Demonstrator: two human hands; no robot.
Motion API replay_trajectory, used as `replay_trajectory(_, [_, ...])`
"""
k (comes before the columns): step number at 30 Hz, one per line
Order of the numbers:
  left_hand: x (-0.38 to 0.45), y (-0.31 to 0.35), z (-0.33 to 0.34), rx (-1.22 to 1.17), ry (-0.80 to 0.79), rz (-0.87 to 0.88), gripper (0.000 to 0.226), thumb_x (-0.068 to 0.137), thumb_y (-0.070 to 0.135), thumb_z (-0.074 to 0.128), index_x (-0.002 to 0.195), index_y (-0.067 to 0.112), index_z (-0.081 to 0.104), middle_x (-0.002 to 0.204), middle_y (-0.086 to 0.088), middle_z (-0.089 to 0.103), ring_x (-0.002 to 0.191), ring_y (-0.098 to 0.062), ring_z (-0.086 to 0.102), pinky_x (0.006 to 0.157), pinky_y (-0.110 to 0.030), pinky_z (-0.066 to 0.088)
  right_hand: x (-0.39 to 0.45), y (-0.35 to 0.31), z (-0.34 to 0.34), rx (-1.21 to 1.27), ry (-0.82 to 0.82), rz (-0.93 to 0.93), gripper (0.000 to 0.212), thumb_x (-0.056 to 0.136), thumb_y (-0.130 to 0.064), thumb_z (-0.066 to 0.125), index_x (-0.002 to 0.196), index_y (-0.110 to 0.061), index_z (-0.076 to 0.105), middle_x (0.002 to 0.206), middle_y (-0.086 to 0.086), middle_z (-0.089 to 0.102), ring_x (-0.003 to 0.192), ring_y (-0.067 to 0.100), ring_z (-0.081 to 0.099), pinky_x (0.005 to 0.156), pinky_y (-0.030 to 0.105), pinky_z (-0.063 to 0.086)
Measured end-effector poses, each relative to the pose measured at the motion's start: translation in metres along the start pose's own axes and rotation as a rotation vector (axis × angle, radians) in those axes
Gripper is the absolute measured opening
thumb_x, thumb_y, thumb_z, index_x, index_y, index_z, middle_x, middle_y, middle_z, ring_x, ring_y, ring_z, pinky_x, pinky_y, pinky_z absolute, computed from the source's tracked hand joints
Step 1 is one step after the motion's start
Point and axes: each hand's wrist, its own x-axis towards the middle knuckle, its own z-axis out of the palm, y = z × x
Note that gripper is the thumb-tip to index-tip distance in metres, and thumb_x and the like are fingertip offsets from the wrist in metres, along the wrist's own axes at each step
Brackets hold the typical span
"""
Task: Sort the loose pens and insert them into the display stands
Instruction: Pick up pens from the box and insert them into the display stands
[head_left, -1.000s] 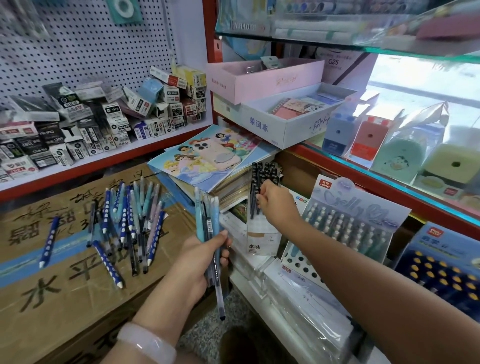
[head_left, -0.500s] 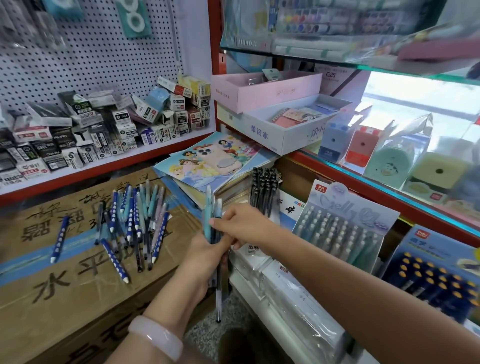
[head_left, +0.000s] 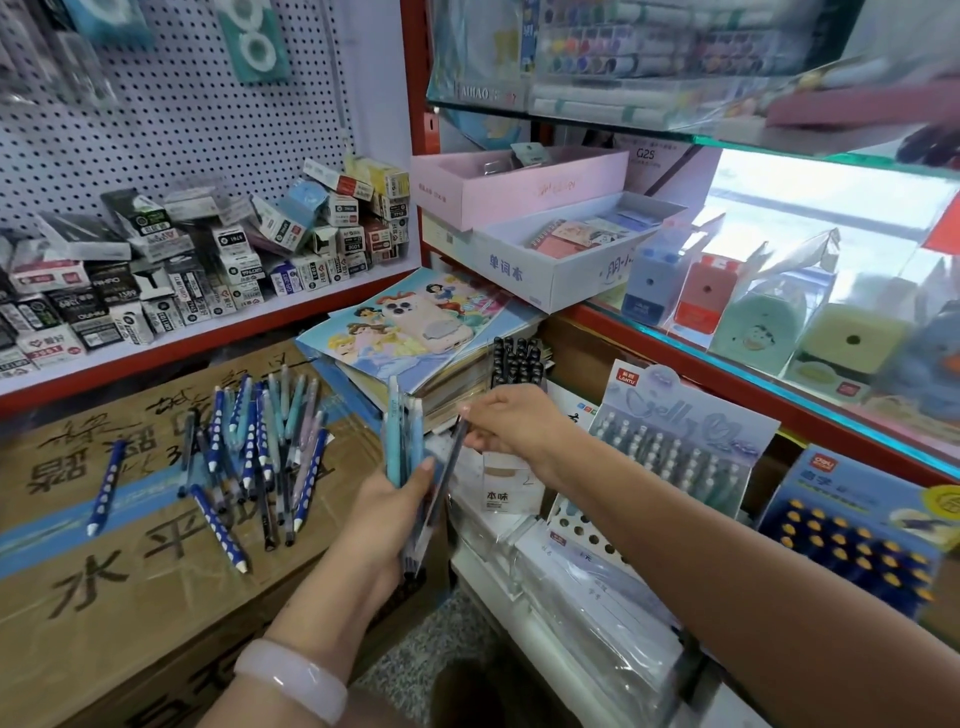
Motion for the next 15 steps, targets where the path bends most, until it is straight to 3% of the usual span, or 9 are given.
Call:
replay_trajectory(3, [0.005,-0.002,-0.002,-0.066,0.020,-0.048,0.006,0.095,0.016,0.051,0.090,0.011,0.051,0.062,-0.005,0.048,0.047,-0.014,0.044,0.034,-0.017,0.038,0.007,-0.008,-0.018,0.049,0.116,-0.042,0.008,0.091,-0.013,0.059,0.087,-0.006,0.061,0.075,0.005,0.062,0.061,0.008,0.058,0.064,0.017,0.055])
replay_trajectory(8, [0.014,-0.006,-0.006,-0.082,0.057,-0.047,0.005,0.095,0.013,0.048,0.091,0.012,0.049,0.066,-0.005,0.048,0.054,-0.013,0.042,0.036,-0.017,0.039,0.025,-0.018,-0.055,-0.270,0.557,-0.309,0.007,0.091,-0.019,0.059,0.094,-0.013,0.057,0.076,0.004,0.067,0.062,0.009,0.063,0.065,0.023,0.053])
replay_trajectory(11, [0.017,-0.006,-0.004,-0.069,0.065,-0.047,0.003,0.095,0.013,0.049,0.097,0.010,0.049,0.066,-0.005,0.048,0.054,-0.013,0.042,0.037,-0.018,0.039,0.031,-0.010,-0.063,-0.449,0.586,-0.462,0.005,0.092,-0.018,0.057,0.094,-0.014,0.054,0.078,0.004,0.067,0.068,0.016,0.065,0.070,0.031,0.056])
replay_trajectory(15, [0.019,-0.006,-0.001,-0.047,0.058,-0.041,0.005,0.095,0.013,0.049,0.098,0.009,0.048,0.066,-0.005,0.048,0.053,-0.014,0.041,0.035,-0.016,0.038,0.043,0.012,-0.057,-0.612,0.529,-0.465,0.012,0.092,-0.020,0.057,0.099,-0.009,0.055,0.081,0.005,0.066,0.072,0.020,0.064,0.074,0.041,0.055])
